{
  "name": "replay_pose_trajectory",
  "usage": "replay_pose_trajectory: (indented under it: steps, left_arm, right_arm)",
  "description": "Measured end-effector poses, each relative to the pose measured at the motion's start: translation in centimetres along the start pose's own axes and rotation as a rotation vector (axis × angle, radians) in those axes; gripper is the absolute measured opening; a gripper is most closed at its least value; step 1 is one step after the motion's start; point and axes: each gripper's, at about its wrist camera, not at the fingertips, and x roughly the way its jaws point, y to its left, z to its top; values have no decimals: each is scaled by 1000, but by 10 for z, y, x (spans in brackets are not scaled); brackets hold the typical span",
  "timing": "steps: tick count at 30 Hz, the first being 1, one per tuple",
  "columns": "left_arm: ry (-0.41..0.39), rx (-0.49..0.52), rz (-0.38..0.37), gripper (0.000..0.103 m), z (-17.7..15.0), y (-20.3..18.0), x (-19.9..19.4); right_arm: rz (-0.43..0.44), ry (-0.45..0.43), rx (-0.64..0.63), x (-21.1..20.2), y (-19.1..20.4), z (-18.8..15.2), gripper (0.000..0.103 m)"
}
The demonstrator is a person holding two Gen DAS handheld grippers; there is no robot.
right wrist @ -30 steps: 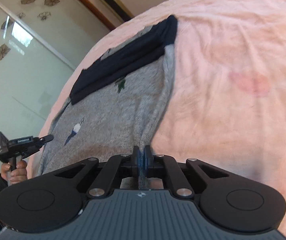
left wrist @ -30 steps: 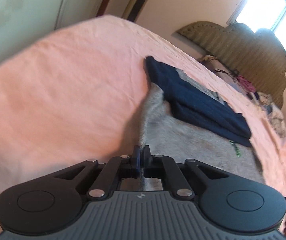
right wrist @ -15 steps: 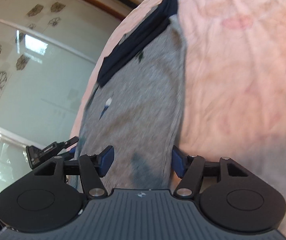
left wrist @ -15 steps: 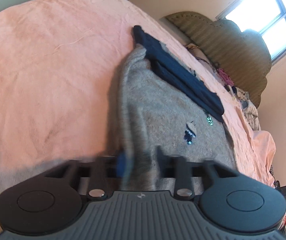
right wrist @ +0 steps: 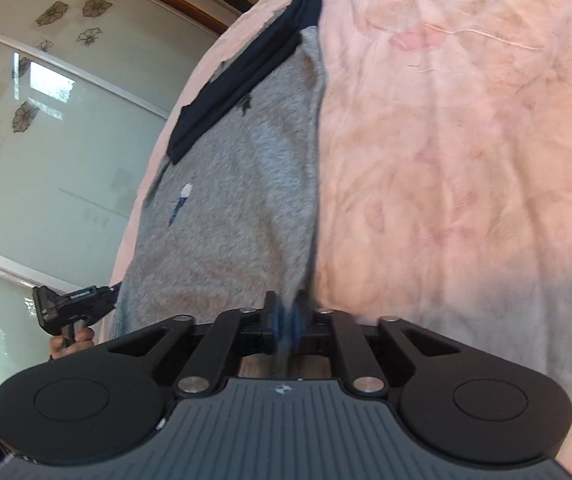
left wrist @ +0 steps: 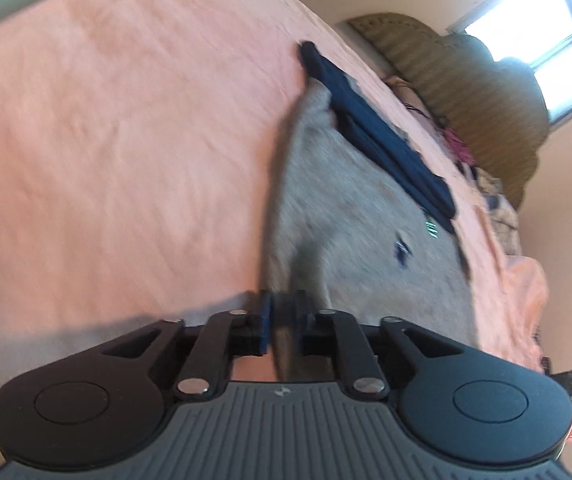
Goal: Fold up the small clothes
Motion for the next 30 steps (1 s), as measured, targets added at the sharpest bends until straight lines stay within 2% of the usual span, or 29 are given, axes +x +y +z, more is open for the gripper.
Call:
replay_pose_trajectory:
  steps: [1, 2, 4, 5, 10, 13, 14, 16, 18, 20, 23, 26, 28, 30]
  left_arm:
    - [1, -20, -34, 31, -6, 1, -1]
    - [3, -41, -71, 36, -11, 3, -2]
    - [-4, -88, -142, 54, -20, 8, -6]
    - [-3, -105, -166, 56, -23, 10, -7]
    - [-10, -143, -180, 57, -34, 18, -22]
    - [-2, -215, -229, 57, -43, 22, -23]
    - [4, -244, -267, 57, -48, 23, -20]
    - [16, -301, -394, 57, -59, 20, -13]
    - [27, -298, -491, 57, -67, 10, -7]
    - [44, -267, -482, 57, -70, 2, -3]
    - [47, -295, -467, 57, -66, 7, 0]
    - [17, -284, -401, 57, -56, 13, -8]
    - [13, -276, -331, 57, -48, 16, -10]
    - [13, -284, -326, 57, -46, 17, -9]
  right_arm:
    - [28, -6, 9, -3, 0, -3, 53]
    - [51, -6, 16, -5, 2, -6, 63]
    - [54, 30, 13, -3, 6, -12, 64]
    - [55, 46, 8, 0, 9, -15, 64]
    - [92, 100, 2, 12, 22, -24, 66]
    - [115, 102, 17, 13, 20, -25, 67]
    - [120, 99, 22, 14, 20, -25, 66]
    - [137, 90, 45, 16, 17, -23, 66]
    - [140, 89, 47, 17, 16, -22, 67]
    - [139, 88, 51, 17, 17, -21, 67]
    - [135, 93, 52, 17, 17, -22, 68]
    - [135, 91, 53, 15, 17, -23, 69]
    - [138, 88, 51, 15, 16, -24, 71]
    - [137, 88, 46, 16, 17, -24, 73]
